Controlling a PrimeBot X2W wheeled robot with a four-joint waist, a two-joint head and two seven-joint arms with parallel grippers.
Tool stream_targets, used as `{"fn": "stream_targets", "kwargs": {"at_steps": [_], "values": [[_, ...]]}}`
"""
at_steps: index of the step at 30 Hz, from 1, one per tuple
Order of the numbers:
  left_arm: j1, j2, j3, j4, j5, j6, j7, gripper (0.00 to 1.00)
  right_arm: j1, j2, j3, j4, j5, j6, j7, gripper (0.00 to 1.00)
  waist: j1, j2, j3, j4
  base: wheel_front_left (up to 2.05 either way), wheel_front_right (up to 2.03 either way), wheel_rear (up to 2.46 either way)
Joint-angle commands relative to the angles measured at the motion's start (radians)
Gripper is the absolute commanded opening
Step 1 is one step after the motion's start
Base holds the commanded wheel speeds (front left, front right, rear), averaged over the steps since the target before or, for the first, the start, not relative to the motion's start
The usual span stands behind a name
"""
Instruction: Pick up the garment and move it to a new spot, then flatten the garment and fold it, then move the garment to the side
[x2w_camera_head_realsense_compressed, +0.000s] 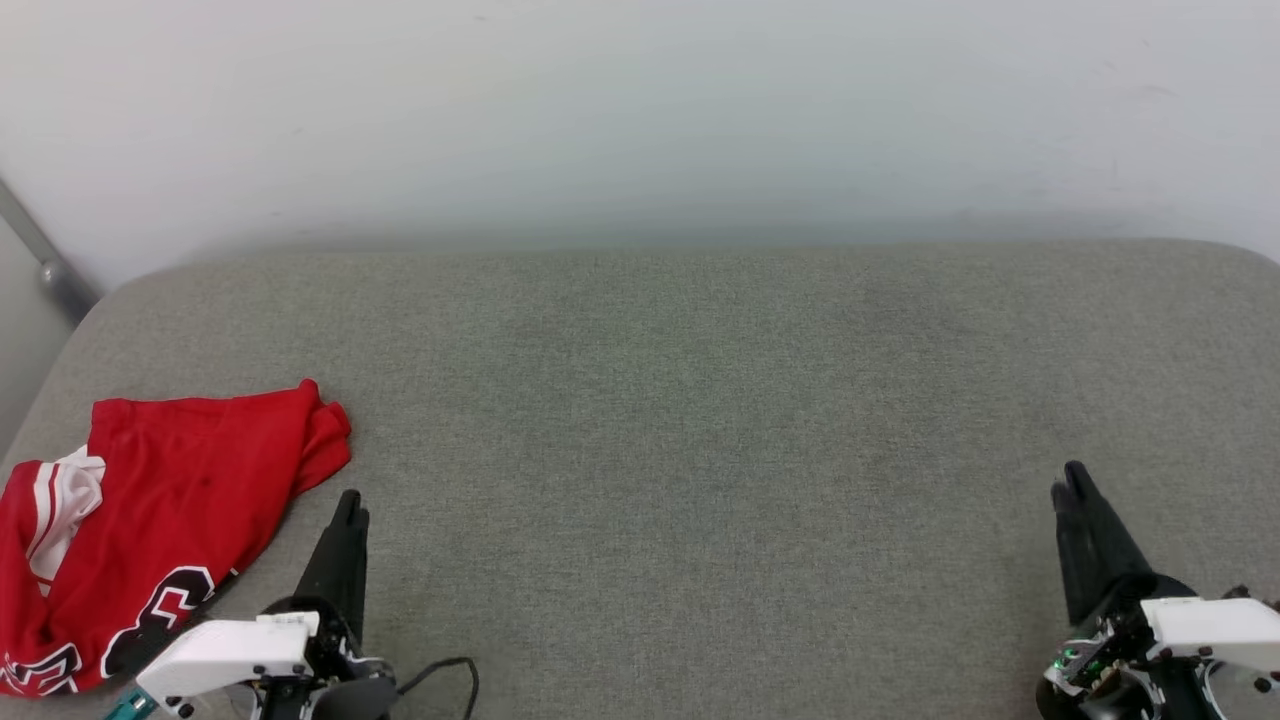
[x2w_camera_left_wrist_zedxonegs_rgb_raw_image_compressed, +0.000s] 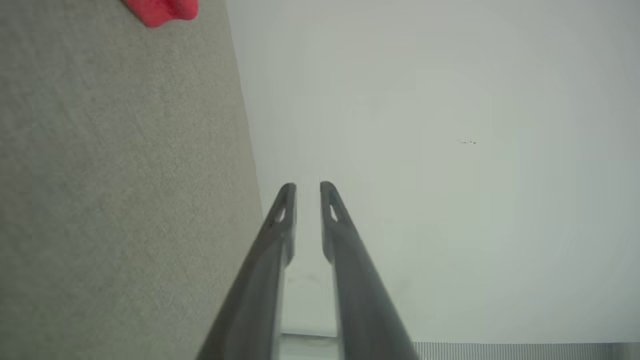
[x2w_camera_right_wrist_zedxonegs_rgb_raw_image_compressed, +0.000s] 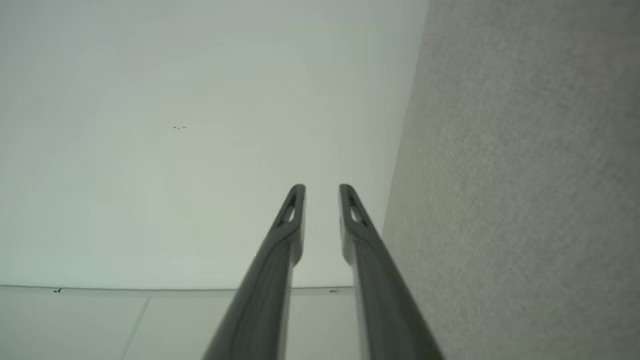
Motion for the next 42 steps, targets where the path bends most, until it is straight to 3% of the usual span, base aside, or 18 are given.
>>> {"fn": "stream_targets", "kwargs": {"at_steps": [1, 18, 42], "values": [[-0.011, 0.001, -0.008, -0.016, 0.003, 0.0, -0.005, 1.0, -0.008, -0.001, 0.004, -0.017, -0.003, 0.0, -0.006, 1.0, 0.0, -0.0001, 0.0, 0.0, 0.0, 0.0, 0.0], [-0.001, 0.003, -0.085, -0.095, 0.101, 0.0, -0.091, 1.0, 0.014, -0.011, 0.05, -0.064, -0.137, 0.0, -0.092, 1.0, 0.0, -0.0001, -0.004, 0.0, 0.0, 0.0, 0.0], [0.011, 0.011, -0.146, -0.158, 0.602, 0.0, -0.183, 1.0, -0.006, -0.002, 0.058, -0.102, -0.628, 0.0, -0.174, 1.0, 0.0, -0.0001, -0.004, 0.005, 0.0, 0.0, 0.0]]}}
